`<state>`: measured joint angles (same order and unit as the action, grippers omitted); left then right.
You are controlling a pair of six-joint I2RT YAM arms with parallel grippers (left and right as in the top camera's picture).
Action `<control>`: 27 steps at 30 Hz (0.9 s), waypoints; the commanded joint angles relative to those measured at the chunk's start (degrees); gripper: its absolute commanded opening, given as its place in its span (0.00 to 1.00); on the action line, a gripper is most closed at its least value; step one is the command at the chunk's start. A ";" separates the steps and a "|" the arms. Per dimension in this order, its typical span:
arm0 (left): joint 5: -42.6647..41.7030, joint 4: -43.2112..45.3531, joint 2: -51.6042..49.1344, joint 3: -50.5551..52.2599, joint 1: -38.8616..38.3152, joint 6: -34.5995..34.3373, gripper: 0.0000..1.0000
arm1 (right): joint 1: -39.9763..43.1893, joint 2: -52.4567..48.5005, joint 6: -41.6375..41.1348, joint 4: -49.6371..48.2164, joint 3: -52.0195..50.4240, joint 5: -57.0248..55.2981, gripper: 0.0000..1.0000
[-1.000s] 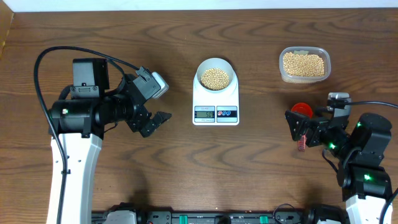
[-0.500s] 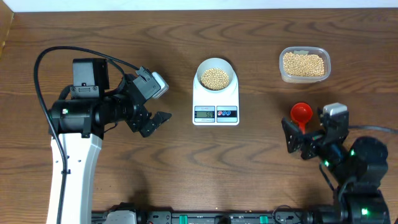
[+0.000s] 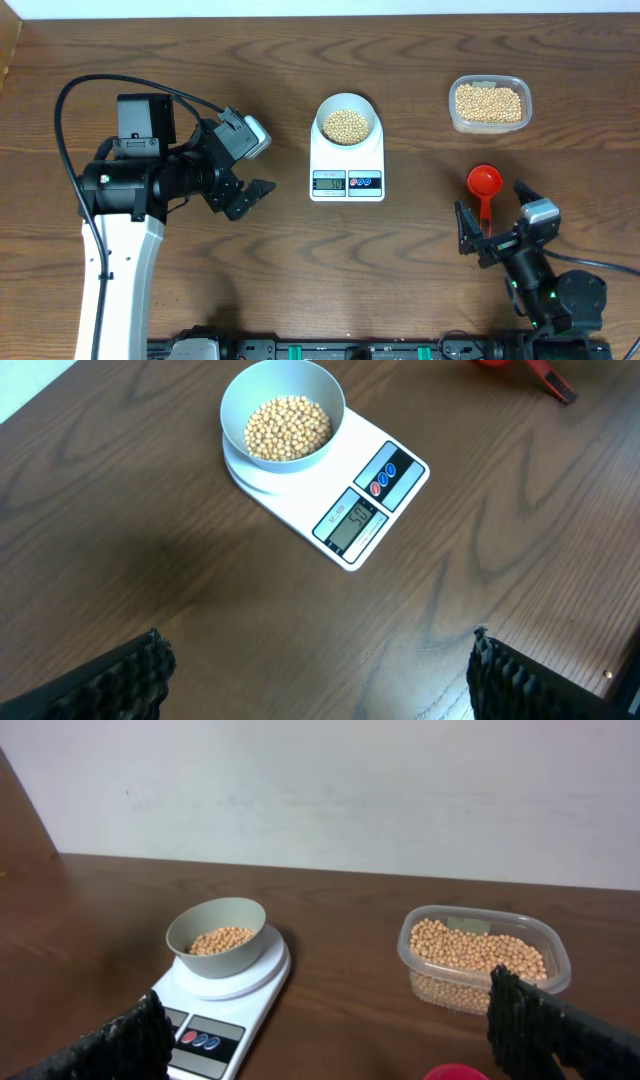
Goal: Scoop item into bowl and weigh 50g on scale
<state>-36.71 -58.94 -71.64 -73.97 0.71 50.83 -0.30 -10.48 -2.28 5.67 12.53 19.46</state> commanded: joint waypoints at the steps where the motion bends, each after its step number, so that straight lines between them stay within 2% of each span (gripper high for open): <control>1: 0.28 -0.15 -0.39 -0.79 0.24 -0.33 0.96 | -0.52 3.13 0.59 -1.51 -3.26 -1.01 0.99; 9: 0.28 -0.15 -0.39 -0.79 0.24 -0.33 0.96 | -0.50 10.19 -0.63 -3.37 -8.66 -2.03 0.99; 18: 0.28 -0.15 -0.39 -0.79 0.24 -0.33 0.96 | -0.55 10.21 -0.66 -8.57 -12.37 -2.64 0.99; 27: 0.28 -0.15 -0.37 -0.79 0.24 -0.33 0.96 | -0.55 10.21 -0.33 -7.26 -12.24 -3.56 0.99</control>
<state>-36.71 -58.92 -71.64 -73.97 0.71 50.83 -0.30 -0.67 -2.42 -2.42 0.47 17.30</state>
